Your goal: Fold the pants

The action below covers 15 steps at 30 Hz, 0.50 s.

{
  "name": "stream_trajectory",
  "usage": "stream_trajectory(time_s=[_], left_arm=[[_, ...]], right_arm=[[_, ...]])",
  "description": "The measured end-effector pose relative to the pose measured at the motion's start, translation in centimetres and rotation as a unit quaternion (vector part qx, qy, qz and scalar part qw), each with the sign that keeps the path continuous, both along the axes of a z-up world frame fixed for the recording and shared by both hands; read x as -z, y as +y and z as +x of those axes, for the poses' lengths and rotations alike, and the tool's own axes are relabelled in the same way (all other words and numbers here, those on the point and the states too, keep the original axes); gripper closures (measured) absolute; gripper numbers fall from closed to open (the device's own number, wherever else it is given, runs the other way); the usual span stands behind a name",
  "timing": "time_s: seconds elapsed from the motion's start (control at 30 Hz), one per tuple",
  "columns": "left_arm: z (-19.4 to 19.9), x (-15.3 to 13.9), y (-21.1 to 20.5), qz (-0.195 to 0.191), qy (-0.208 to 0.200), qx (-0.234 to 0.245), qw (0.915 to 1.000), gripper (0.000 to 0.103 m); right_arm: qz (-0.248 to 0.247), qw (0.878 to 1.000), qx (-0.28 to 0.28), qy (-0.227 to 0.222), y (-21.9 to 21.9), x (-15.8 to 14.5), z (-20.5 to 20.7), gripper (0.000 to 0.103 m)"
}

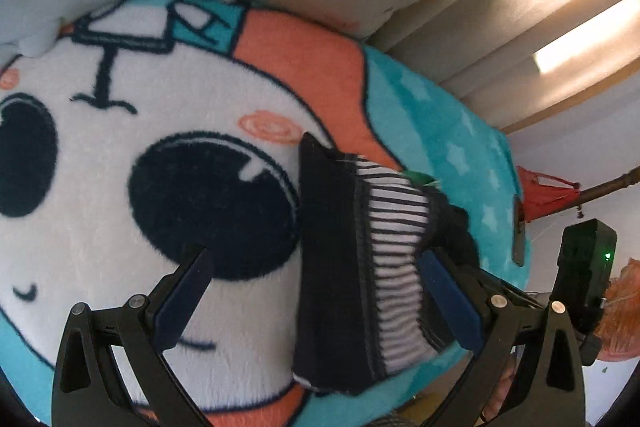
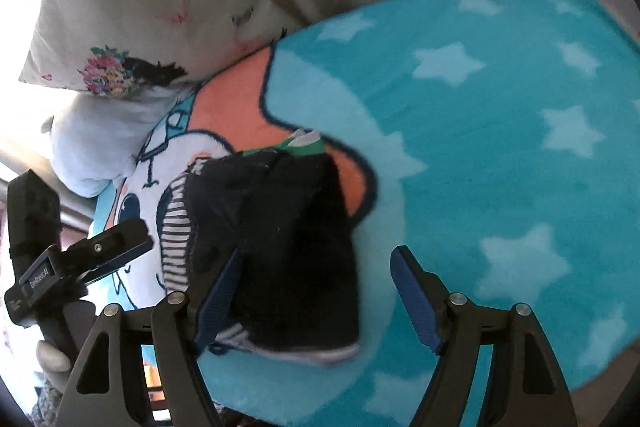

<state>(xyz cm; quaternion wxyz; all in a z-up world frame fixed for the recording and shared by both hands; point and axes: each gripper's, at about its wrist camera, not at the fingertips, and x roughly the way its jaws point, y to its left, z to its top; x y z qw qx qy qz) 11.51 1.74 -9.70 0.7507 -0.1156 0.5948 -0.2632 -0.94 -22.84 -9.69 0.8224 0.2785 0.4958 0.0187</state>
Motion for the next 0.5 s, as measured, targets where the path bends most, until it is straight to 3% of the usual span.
stream_trajectory(time_s=[0.13,0.3,0.33,0.37,0.4,0.5], left_arm=[[0.6,1.7,-0.6,-0.017,0.036,-0.007,0.9992,0.000],[0.2,1.8,-2.6,-0.012,0.030,-0.003,0.9995,0.002],[0.1,1.7,-2.9,-0.020,0.039,-0.004,0.9990,0.017],[0.0,1.7,-3.2,-0.024,0.047,-0.001,0.9986,0.050],[-0.2,1.8,-3.8,-0.038,0.067,0.010,0.9970,0.061],[-1.0,0.4,-4.4,-0.029,0.050,0.006,0.9983,0.061]], right_arm=[[0.019,0.999,-0.031,0.005,0.1,2.0,2.0,0.023],[0.023,0.998,-0.064,-0.013,0.5,2.2,3.4,0.021],[0.028,0.997,-0.069,-0.017,0.6,2.2,3.6,0.023],[0.038,0.996,-0.073,-0.017,0.6,2.3,3.7,0.030],[0.055,0.995,-0.078,-0.015,0.6,2.4,3.9,0.042],[0.098,0.992,-0.075,-0.003,-0.4,2.5,4.1,0.056]])
